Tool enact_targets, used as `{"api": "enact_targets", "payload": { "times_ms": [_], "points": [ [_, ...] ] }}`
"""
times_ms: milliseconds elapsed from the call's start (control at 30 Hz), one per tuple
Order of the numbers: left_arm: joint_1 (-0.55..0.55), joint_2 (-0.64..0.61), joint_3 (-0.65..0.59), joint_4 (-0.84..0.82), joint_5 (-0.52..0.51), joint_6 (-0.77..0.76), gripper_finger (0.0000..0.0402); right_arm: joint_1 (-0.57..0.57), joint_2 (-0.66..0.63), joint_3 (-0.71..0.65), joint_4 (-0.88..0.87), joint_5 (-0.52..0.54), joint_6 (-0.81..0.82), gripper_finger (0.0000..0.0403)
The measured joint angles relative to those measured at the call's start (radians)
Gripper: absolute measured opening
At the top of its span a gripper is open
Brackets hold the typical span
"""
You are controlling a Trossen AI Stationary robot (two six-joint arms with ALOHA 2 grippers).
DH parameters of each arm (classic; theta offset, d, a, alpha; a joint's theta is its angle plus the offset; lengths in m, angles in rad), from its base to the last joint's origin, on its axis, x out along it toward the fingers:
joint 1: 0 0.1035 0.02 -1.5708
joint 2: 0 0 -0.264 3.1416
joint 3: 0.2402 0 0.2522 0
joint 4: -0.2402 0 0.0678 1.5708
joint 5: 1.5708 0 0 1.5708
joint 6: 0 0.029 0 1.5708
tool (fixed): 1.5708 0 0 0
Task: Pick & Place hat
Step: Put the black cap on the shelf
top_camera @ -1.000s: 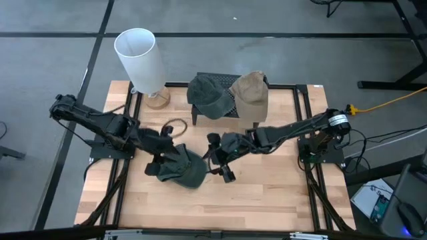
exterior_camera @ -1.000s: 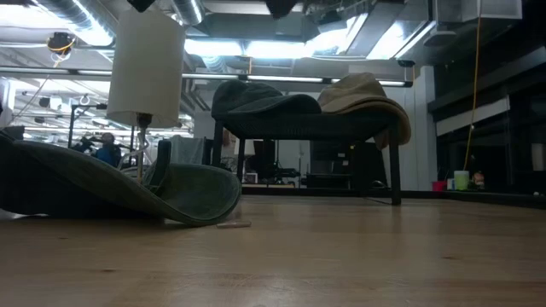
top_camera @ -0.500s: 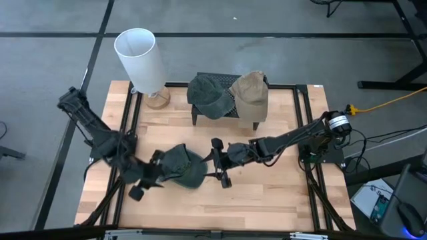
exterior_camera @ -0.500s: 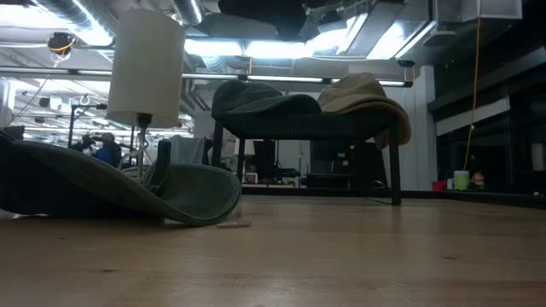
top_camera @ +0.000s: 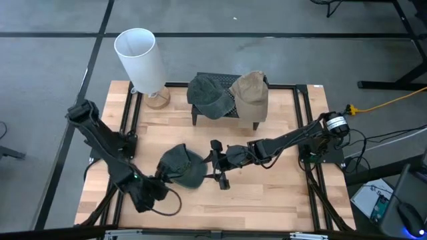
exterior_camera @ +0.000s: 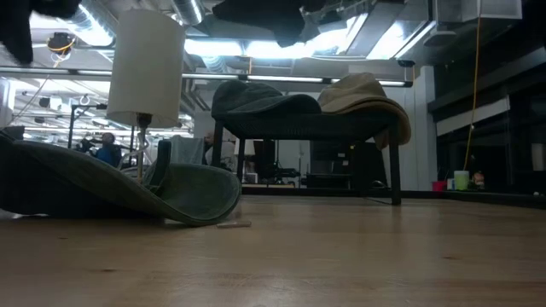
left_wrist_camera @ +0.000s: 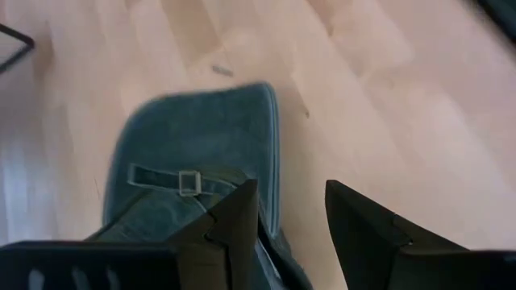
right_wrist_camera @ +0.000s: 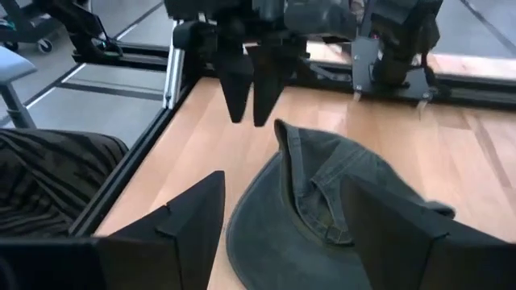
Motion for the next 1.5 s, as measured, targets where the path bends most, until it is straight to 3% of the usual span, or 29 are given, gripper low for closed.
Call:
{"api": "enact_targets", "payload": {
  "times_ms": [267,600,700,767,867,1133,1300,1433,1500],
  "points": [
    [0.049,0.169,0.000,0.037,0.007,0.000,0.0139,0.025,0.053,0.001,0.060,-0.001,0.023,0.0243],
    [0.106,0.291,0.000,0.030,-0.081,-0.051,0.0138,0.051,0.087,0.001,0.071,0.000,0.056,0.0243],
    [0.129,0.327,0.000,0.031,-0.085,-0.060,0.0118,0.064,0.094,0.001,0.065,0.000,0.066,0.0243],
    [0.142,0.335,0.000,0.031,-0.073,-0.068,0.0079,0.074,0.097,0.001,0.060,-0.001,0.083,0.0243],
    [0.160,0.305,0.000,0.031,-0.015,-0.055,0.0017,0.088,0.100,0.000,0.049,0.000,0.082,0.0243],
    [0.235,0.022,0.001,0.096,0.132,-0.026,0.0007,0.088,0.099,0.000,0.079,0.008,0.039,0.0243],
    [0.337,-0.144,0.001,0.132,0.349,-0.117,0.0007,0.089,0.098,0.000,0.136,0.017,-0.038,0.0243],
    [0.394,-0.213,0.002,0.245,0.578,-0.112,0.0007,0.089,0.097,0.001,0.131,0.184,-0.058,0.0243],
    [0.403,-0.227,0.002,0.292,0.644,-0.103,0.0007,0.088,0.097,0.001,0.132,0.216,-0.058,0.0243]
  ]
}}
